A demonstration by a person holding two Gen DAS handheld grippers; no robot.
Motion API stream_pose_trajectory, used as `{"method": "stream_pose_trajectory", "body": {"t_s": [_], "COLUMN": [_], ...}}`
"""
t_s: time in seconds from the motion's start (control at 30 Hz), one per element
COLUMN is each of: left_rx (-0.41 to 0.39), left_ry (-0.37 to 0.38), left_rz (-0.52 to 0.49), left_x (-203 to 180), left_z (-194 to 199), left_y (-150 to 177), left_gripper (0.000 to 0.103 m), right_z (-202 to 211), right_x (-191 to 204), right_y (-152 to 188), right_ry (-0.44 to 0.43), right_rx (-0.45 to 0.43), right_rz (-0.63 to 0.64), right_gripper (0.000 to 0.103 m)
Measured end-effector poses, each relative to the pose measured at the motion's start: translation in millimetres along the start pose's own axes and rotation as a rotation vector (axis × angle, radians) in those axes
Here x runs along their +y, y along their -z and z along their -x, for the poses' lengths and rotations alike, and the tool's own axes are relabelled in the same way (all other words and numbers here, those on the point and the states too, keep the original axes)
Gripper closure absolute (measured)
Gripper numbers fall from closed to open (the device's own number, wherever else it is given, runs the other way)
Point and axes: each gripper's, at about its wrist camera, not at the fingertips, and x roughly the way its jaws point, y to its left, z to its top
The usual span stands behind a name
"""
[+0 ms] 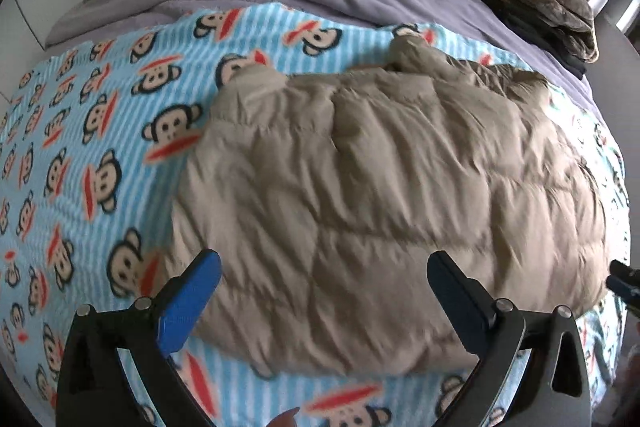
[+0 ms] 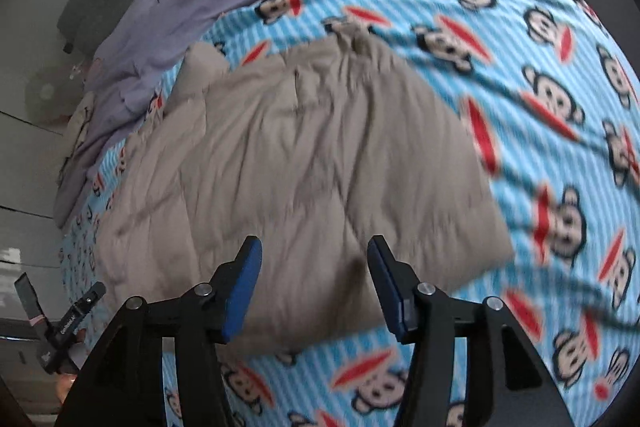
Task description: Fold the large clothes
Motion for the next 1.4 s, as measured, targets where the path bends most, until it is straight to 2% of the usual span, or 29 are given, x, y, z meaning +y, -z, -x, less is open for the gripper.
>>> {"method": "stream_pose_trajectory", "body": {"t_s": [0.17, 0.3, 0.43, 0.47, 0.5, 0.7, 0.87, 0.93, 1.03, 1.2, 1.3, 1.4], "left_rx": [0.068, 0.102, 0.116, 0.116, 0.117, 0.134, 0.159, 0.167, 0.177, 0.235, 0.254, 0.251], "left_ry": [0.049, -0.022, -0.038, -0.038, -0.037, -0.029, -0.012, 0.001, 0.083, 0.34, 0.439, 0.487], "left_rz": [0.078, 0.04, 0.035, 0.038, 0.041, 0.063, 0.078, 0.085, 0.129, 0.346, 0.448, 0.5], "left_x": [8.4, 4.4, 1.6, 1.6, 1.5, 3.8, 7.0, 8.7, 16.2, 46.9, 61.8, 68.4], "left_z": [-3.0, -8.3, -8.0, -7.7, -7.1, -8.9, -13.4, -14.8, -16.8, -33.0, -42.8, -49.0], "left_y": [15.3, 27.7, 36.7, 38.1, 39.5, 43.8, 48.9, 50.5, 54.1, 65.9, 74.6, 79.2], "left_gripper": [0.0, 0.0, 0.0, 0.0, 0.0, 0.0, 0.0, 0.0, 0.0, 0.0, 0.0, 0.0], "right_z": [0.1, -3.5, -14.5, -16.3, -18.7, -26.8, -42.5, -45.3, -48.3, -52.9, -56.4, -61.5], "right_x": [-3.1, -6.3, -15.1, -17.4, -20.5, -30.9, -38.1, -41.0, -40.6, -36.3, -37.2, -41.9], "right_y": [21.6, 33.1, 43.1, 45.1, 47.8, 56.8, 63.8, 66.3, 66.0, 61.7, 62.3, 63.2], "right_ry": [-0.024, -0.067, -0.119, -0.129, -0.142, -0.204, -0.279, -0.299, -0.318, -0.35, -0.378, -0.418], "right_rx": [0.03, 0.042, 0.097, 0.108, 0.116, 0.111, 0.198, 0.206, 0.205, 0.213, 0.219, 0.221], "right_rz": [-0.018, -0.038, -0.089, -0.104, -0.125, -0.2, -0.276, -0.294, -0.3, -0.295, -0.318, -0.356], "right_gripper": [0.036, 0.02, 0.017, 0.014, 0.0, 0.0, 0.0, 0.0, 0.0, 0.0, 0.0, 0.0]}}
